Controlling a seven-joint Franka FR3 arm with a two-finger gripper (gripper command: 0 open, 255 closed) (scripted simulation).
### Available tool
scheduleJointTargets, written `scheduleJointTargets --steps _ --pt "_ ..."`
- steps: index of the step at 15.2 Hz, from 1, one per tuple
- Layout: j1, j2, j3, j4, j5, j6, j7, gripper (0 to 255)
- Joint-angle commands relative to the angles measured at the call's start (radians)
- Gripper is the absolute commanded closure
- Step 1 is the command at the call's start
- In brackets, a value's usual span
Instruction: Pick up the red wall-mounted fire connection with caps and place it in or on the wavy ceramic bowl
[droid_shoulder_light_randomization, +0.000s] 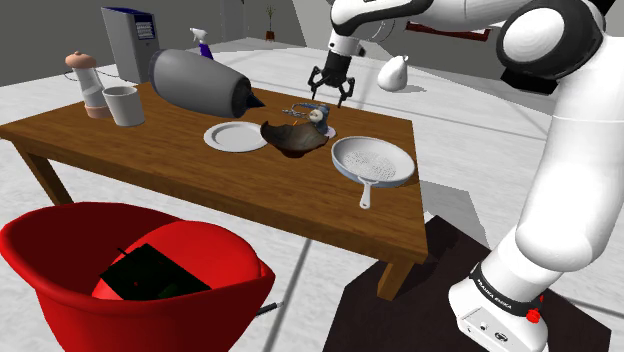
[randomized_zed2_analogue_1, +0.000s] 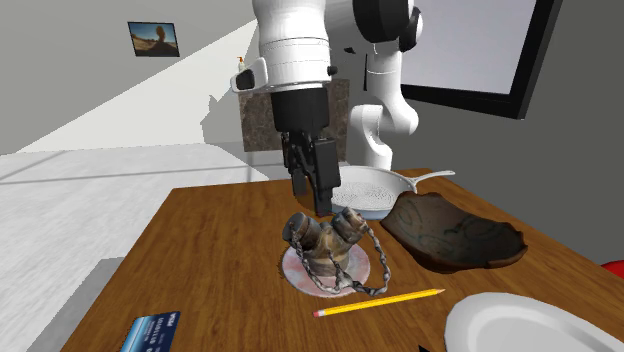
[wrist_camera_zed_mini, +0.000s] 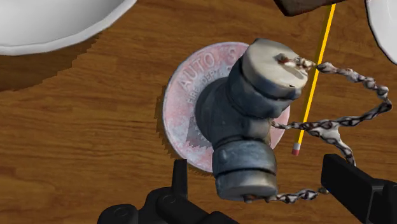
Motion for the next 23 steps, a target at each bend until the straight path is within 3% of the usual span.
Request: scheduleJointTargets --steps 1,8,16,17,23 --pt "-0.005 0.053 -0.007 0.062 0.004 -0.003 0.022 0" --pt "0.002 0.077 -0.003 -0.003 0.007 0.087 0.018 0" --pt "0.002 0.077 -0.003 -0.003 0.007 0.087 0.018 0" --pt "0.002 0.077 -0.003 -0.003 0.007 0.087 0.018 255" --pt "0.002 0.077 -0.003 -0.003 0.007 0.087 0.019 255"
